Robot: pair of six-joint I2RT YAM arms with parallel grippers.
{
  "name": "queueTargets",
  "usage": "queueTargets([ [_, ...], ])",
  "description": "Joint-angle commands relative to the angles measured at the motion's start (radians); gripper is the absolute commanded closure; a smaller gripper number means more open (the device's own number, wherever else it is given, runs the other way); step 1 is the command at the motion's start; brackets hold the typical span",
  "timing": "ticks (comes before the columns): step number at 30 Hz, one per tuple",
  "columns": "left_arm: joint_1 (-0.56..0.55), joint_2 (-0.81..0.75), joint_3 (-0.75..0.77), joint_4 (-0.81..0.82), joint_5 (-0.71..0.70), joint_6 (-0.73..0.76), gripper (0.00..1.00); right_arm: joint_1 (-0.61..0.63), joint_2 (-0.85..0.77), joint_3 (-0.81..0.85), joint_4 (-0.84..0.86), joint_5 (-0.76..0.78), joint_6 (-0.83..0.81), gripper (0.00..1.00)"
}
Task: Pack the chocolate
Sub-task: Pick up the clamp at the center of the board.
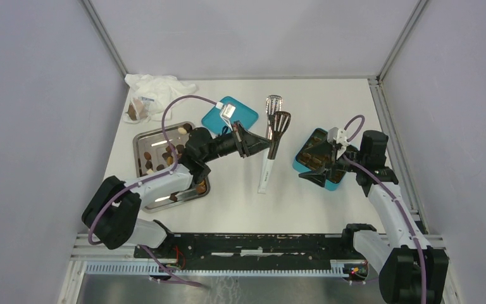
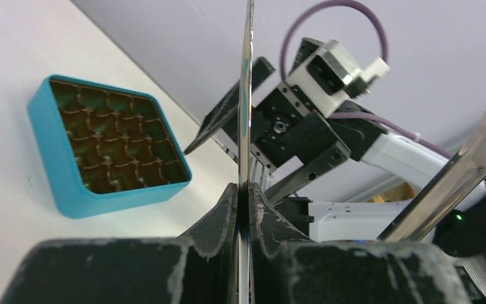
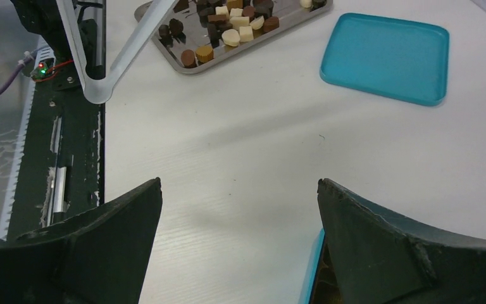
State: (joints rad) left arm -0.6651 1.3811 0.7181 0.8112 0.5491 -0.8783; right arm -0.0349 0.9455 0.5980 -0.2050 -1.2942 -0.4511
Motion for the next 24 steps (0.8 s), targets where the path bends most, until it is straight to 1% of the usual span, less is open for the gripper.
queueTargets([
  [1,-0.002,0.054,0.001,0.29,0.094,-0.107,0.98,0.007,0.034,-0.032,0.291,-0.061,0.312,0.02],
  [3,-0.006,0.103,0.009,0.386,0.121,-0.164,0.98,0.029,0.042,-0.053,0.429,-0.007,0.485,0.02],
  [4,-0.008,0.129,0.016,0.437,0.133,-0.192,0.98,0.058,0.042,-0.068,0.496,0.017,0.574,0.02],
  [6,-0.008,0.18,0.034,0.529,0.145,-0.247,0.98,0.109,0.033,-0.082,0.619,0.052,0.692,0.02],
  [9,-0.009,0.221,0.053,0.602,0.123,-0.278,0.98,0.185,0.044,-0.061,0.673,0.076,0.785,0.02],
  [12,-0.014,0.203,0.061,0.548,0.08,-0.217,0.98,0.223,0.073,-0.03,0.693,0.095,0.852,0.03],
  [16,-0.035,0.151,0.069,0.434,0.036,-0.117,0.98,0.254,0.099,-0.031,0.823,0.122,1.018,0.04],
  [21,-0.061,0.119,0.057,0.421,-0.004,-0.09,0.98,0.305,0.129,-0.056,1.096,0.137,1.279,0.14],
  [22,-0.065,0.113,0.052,0.419,-0.014,-0.087,0.98,0.315,0.132,-0.055,1.115,0.143,1.299,0.16],
  [24,-0.069,0.103,0.046,0.418,-0.025,-0.081,0.98,0.337,0.132,-0.049,1.099,0.159,1.303,0.2],
])
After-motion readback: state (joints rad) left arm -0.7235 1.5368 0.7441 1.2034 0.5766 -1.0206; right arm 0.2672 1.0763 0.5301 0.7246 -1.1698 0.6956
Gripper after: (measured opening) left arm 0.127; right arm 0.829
